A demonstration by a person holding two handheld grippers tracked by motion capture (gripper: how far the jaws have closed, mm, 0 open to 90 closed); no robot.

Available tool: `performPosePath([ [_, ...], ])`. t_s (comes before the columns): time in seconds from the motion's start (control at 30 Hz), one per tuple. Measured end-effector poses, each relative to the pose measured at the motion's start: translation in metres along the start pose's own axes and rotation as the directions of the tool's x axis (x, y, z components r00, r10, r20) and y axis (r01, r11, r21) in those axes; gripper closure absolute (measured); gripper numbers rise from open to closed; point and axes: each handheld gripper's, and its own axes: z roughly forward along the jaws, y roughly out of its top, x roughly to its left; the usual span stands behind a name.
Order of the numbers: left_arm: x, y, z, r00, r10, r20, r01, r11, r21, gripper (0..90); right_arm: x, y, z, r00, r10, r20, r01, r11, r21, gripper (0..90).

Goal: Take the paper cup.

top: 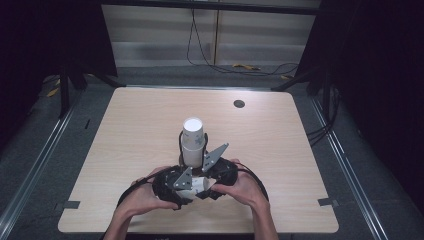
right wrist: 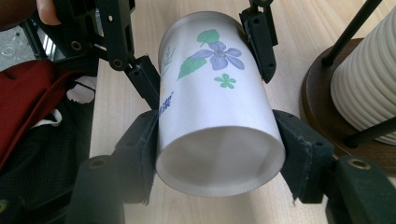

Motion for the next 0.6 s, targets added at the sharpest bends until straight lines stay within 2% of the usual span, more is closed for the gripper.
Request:
performPosePath([
  [0.07,0.001,0.000,-0.001,0.9999,0.011,-0.003,-0.011,0.9999,-0.004,26.6,0.000,-0.001,0.000,1.0000,-0.002,0.003,0.002,1.000,-0.007,36.8],
  [0.13,0.000,0.000,-0.002,0.9999,-0.007,-0.009,0.006,0.9998,-0.021,25.2,0.001,-0.001,-0.002,1.0000,0.002,0.003,-0.002,1.000,-0.016,36.9],
  [0.3,-0.001,-0.002,-0.002,0.9994,-0.022,-0.028,0.020,0.9982,-0.057,20.9,0.002,-0.002,-0.007,0.9999,-0.001,0.010,0.001,0.999,-0.038,36.9],
  [0.4,-0.001,-0.004,-0.003,0.9987,-0.036,-0.037,0.032,0.9949,-0.095,20.0,0.002,-0.005,-0.008,0.9999,0.007,0.016,-0.006,0.999,-0.051,36.9],
  [0.6,0.000,-0.008,-0.006,0.9961,-0.070,-0.055,0.062,0.9882,-0.140,17.2,0.002,-0.011,-0.010,0.9994,0.026,0.022,-0.024,0.998,-0.064,36.9],
])
